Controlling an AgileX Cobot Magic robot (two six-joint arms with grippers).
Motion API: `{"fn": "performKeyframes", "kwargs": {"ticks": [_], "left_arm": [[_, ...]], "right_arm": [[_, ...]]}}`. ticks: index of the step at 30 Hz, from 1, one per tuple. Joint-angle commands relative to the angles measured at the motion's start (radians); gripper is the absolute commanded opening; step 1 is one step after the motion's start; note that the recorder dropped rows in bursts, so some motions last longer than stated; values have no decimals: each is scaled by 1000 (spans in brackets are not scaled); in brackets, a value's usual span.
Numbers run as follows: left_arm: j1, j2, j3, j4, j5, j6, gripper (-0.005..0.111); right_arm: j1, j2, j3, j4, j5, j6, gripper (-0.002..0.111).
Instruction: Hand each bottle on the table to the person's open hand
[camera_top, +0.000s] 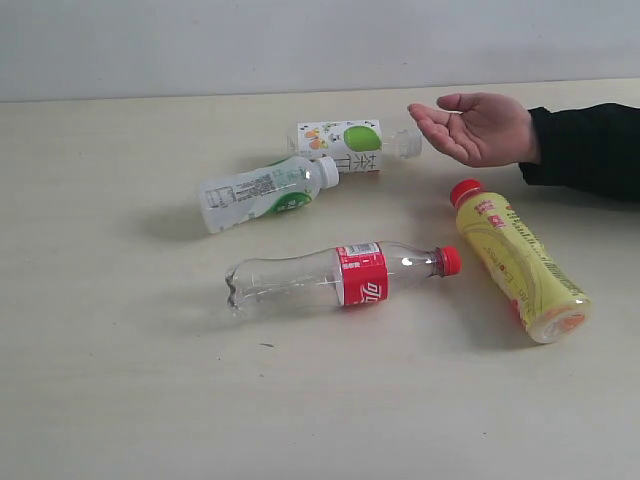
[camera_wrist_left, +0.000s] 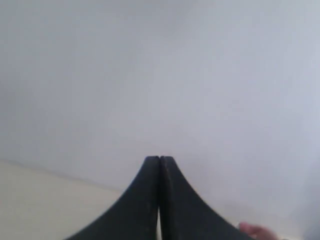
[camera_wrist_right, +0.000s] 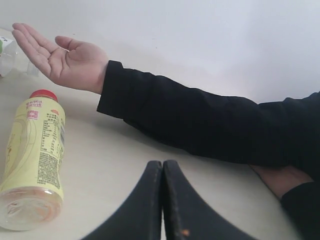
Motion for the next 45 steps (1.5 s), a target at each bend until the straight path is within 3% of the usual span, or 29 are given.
{"fn": "performKeyframes", "kwargs": {"ticks": [1,3,5,6,12,15,16,18,21,23,25,28,29,31,38,45], "left_arm": [[2,-3,-2,16,-371,-146,0],[2,2,-2,16,-505,-121,0],[2,23,-67,12,-501,-107,0],[2,66,-178,12,-358,-118,0],[-12,388,-575,105,428,-88,0],[-56,607,-733,9,713,151,0],[-91,750,-812,-113,857,344,0],[-157,946,-926,-290,1016,601,0],[-254,1132,-1016,-372,1156,763,1],[-346,1257,-1070,-385,1238,812,8],[-428,1364,-1113,-385,1270,815,23],[-540,1516,-1179,-362,1247,887,63],[-578,1574,-1208,-346,1236,938,83],[-614,1655,-1248,-317,1210,1010,105],[-665,1870,-1429,-200,1134,1032,104],[-665,1990,-1483,-106,1121,1095,104]], "right_arm": [[-6,-5,5,-8,-10,-7,0],[-6,-5,5,-8,-10,-7,0],[-6,-5,5,-8,-10,-7,0],[-6,-5,5,-8,-10,-7,0],[-6,-5,5,-8,-10,-7,0],[-6,-5,5,-8,-10,-7,0],[-6,-5,5,-8,-10,-7,0],[-6,-5,5,-8,-10,-7,0],[-6,-5,5,-8,-10,-7,0],[-6,-5,5,-8,-10,-7,0],[-6,-5,5,-8,-10,-7,0],[-6,-5,5,-8,-6,-7,0],[-6,-5,5,-8,-4,-7,0],[-6,-5,5,-8,-4,-7,0],[-6,-5,5,-8,-4,-7,0],[-6,-5,5,-8,-4,-7,0]]}}
